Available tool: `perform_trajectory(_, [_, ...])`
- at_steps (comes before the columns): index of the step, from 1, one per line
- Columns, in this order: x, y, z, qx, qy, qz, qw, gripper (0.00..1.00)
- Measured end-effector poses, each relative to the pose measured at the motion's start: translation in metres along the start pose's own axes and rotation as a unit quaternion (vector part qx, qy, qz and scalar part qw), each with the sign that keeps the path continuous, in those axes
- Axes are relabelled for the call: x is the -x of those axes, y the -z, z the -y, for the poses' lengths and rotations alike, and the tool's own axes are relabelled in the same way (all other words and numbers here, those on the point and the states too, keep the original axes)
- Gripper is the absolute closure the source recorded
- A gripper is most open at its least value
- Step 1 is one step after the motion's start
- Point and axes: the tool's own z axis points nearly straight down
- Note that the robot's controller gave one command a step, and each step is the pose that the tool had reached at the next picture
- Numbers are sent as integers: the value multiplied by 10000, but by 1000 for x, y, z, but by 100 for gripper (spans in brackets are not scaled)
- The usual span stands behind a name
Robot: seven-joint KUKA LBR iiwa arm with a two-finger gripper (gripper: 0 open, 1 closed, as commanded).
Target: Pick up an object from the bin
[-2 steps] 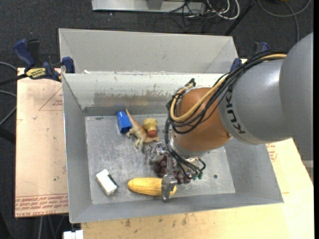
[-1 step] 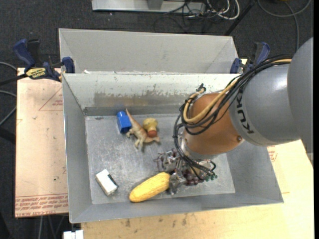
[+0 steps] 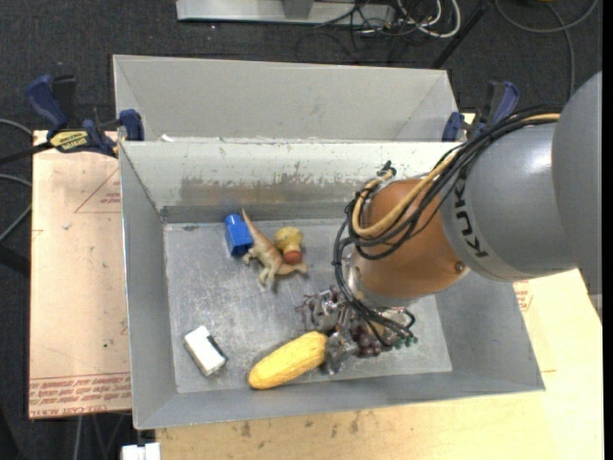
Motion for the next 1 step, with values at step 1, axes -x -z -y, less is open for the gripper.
perform_trajectory(1, [33,137,-21,-2,-18,-5,10000,100])
